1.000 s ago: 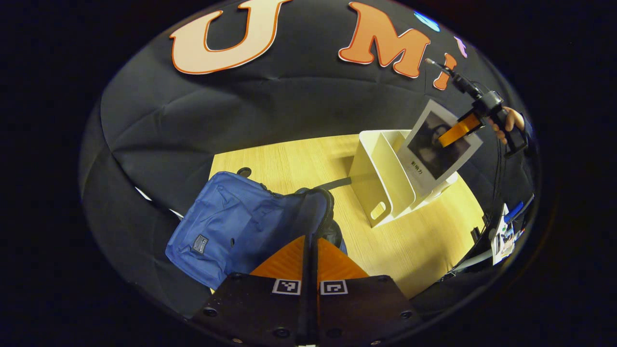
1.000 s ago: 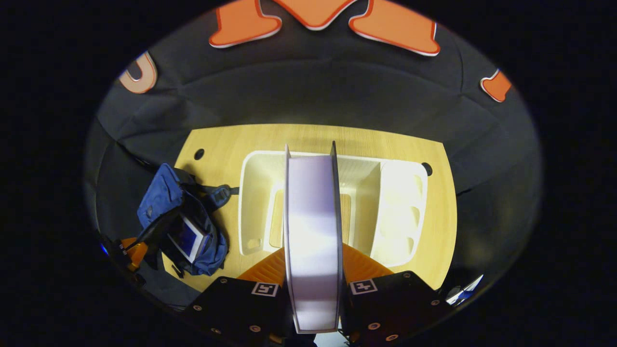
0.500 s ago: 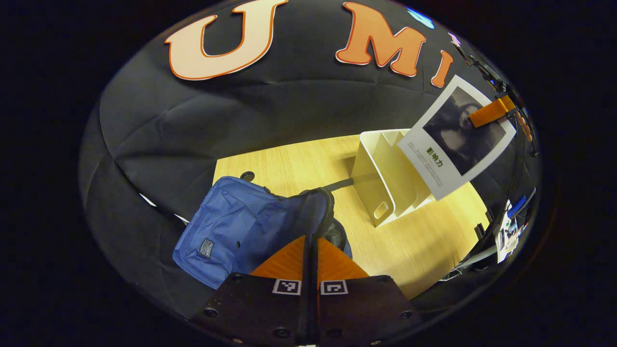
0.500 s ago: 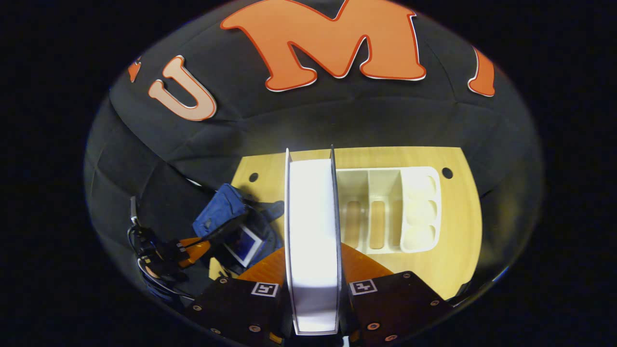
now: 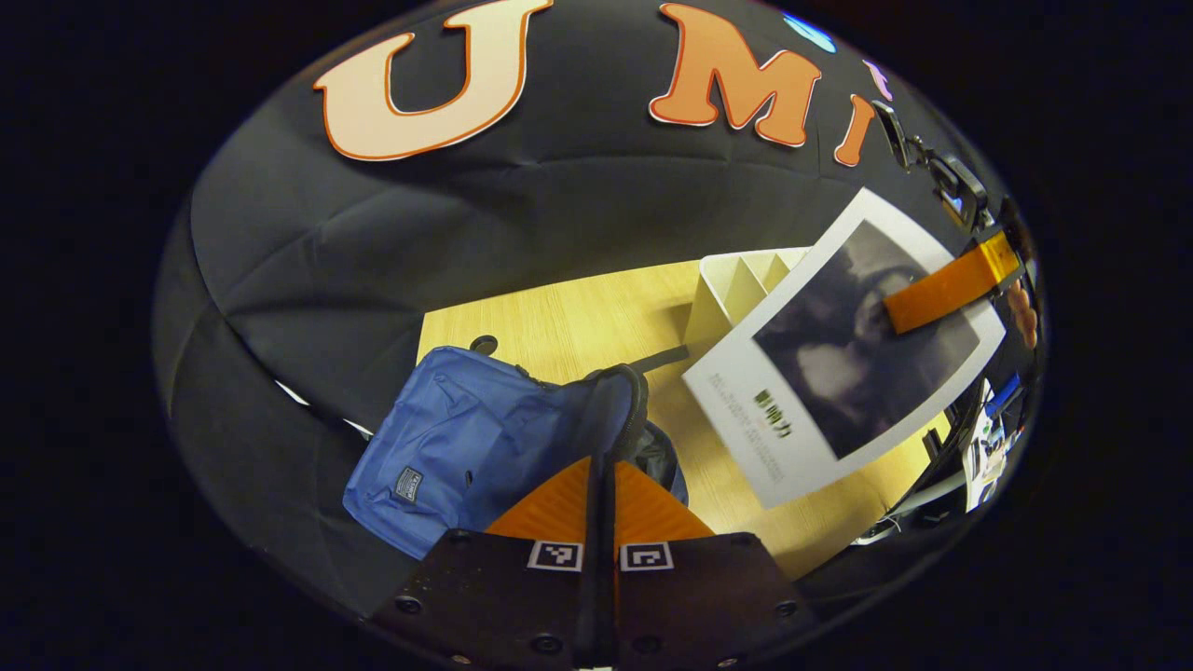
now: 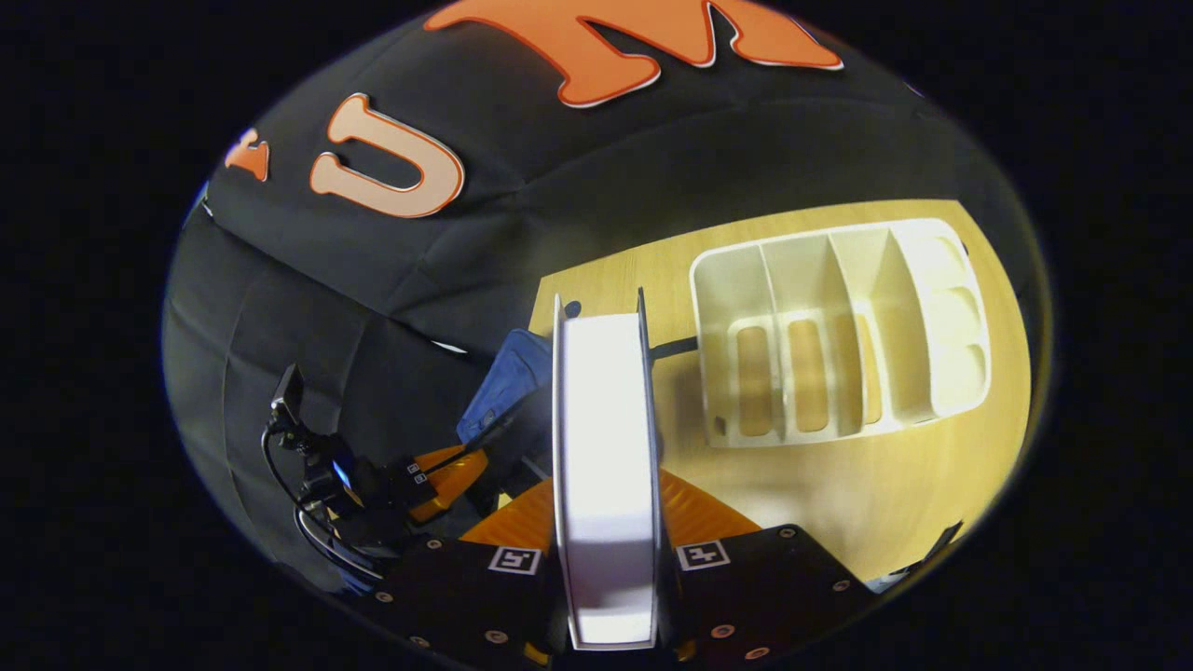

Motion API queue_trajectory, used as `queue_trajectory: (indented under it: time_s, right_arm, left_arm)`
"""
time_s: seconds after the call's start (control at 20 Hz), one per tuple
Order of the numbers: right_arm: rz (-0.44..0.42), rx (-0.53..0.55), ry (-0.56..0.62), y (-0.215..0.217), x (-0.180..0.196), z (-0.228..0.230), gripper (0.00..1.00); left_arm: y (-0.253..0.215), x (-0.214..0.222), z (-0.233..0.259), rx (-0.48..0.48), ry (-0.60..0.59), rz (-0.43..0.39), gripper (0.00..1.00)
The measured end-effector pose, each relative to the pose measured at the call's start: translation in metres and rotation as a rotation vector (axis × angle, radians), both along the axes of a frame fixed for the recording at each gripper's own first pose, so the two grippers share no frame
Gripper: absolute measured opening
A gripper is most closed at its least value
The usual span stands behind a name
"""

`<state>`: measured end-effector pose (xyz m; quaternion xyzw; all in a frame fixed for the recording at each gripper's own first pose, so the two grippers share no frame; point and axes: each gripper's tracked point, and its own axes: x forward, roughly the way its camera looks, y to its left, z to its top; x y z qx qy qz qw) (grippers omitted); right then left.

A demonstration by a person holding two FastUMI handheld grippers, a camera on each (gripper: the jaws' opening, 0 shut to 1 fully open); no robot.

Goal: Open the schoolbag, grab two books from the bookshelf and put them into the schoolbag.

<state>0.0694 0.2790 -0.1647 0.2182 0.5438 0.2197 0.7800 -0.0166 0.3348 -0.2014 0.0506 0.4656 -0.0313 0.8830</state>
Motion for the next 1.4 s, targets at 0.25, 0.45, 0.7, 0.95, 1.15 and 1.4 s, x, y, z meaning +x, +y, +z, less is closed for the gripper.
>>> queue_trajectory:
  time_s: [0.25,0.45,0.7,0.95,1.15,1.4]
  right_arm:
    - [-0.060,0.096,0.056,0.041,-0.012,-0.039,0.38]
    - [-0.133,0.172,0.068,0.081,-0.017,-0.066,0.37]
    - [-0.165,0.219,0.105,0.131,-0.029,-0.106,0.38]
    - [-0.211,0.258,0.110,0.164,-0.021,-0.131,0.38]
    - [-0.250,0.313,0.105,0.183,-0.014,-0.143,0.38]
    - [-0.264,0.351,0.129,0.206,-0.014,-0.164,0.38]
  left_arm:
    - [0.005,0.001,0.003,0.012,-0.003,0.004,0.01]
    - [0.009,0.003,0.005,0.028,0.001,0.002,0.00]
    - [0.008,0.004,0.008,0.053,0.014,-0.018,0.01]
    - [0.010,0.004,0.013,0.065,0.012,-0.046,0.01]
    - [0.006,0.003,0.018,0.069,0.008,-0.072,0.01]
    - [0.004,-0.001,0.019,0.053,0.010,-0.100,0.00]
